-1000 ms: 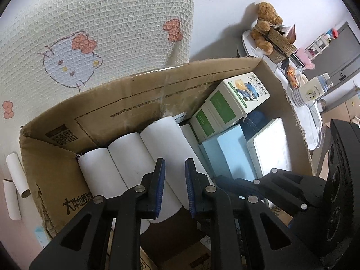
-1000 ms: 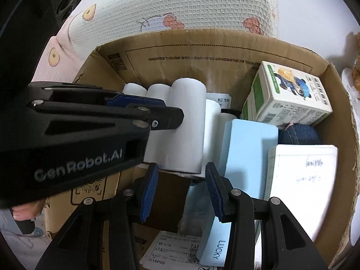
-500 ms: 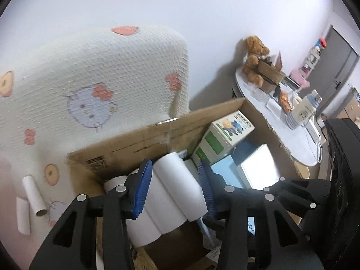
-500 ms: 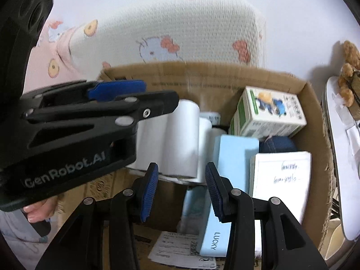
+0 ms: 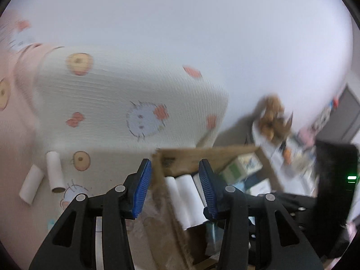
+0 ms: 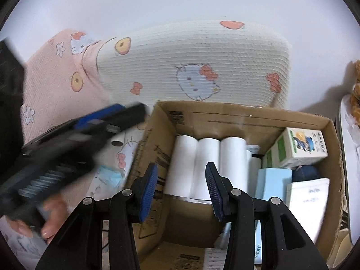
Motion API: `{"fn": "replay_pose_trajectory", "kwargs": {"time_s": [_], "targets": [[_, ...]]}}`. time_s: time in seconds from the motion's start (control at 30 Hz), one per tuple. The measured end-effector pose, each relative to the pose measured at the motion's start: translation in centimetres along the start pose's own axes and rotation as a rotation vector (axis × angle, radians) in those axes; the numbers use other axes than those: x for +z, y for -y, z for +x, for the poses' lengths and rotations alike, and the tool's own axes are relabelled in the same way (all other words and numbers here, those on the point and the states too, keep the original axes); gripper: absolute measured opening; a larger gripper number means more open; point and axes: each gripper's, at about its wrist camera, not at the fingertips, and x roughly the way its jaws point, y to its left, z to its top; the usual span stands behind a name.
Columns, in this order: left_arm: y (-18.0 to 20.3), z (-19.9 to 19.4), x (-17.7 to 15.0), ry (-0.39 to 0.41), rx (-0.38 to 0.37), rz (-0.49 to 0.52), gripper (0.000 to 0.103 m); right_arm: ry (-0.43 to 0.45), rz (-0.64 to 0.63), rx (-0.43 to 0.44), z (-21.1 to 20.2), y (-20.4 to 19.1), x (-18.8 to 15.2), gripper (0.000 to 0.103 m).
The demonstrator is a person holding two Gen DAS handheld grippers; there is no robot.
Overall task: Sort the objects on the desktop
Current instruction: 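Move the left tool back toward the remaining white tubes on the bed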
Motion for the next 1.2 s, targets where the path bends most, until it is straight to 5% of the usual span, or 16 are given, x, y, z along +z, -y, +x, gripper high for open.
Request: {"fn": "replay_pose_trajectory", "kwargs": {"time_s": [0.2,0.33,0.53,0.77,1.0,1.2], "targets": [[-5.0,-4.2,-0.8,0.091,0.076,-0.082,0.048,0.023,-0.042,0.009,-1.2,-3.1,0.3,0.041],[-7.3,-6.4,-2.3,0.169,0.210,-0.052,0.048,0.033,-0.065,0.031,-0.7,-4.9,0.4,0.041],[-11.2,-12.9,-5.6,0.404,0.319,-0.146,0.048,0.026,-0.116,0.045,-0.1,-7.9,0.6,0.041],[-17.2,-14.3,-6.7,0.323,0.482,-0.244,0.048,0.040,-0.129,0.043,1.0,-10.3,1.0,0.041],[-21.2,-12.7,-9.3,0.228,0.493,-0.291,0.048,0.089,-0.090,0.161,3.9,-14.3,0.4,0.052],[-25.1,-11.0,-11.9,0.152,0.393,-0.455,0.048,0.063,-0.158,0.168,8.4,-18.5,-1.3,0.052]]}}
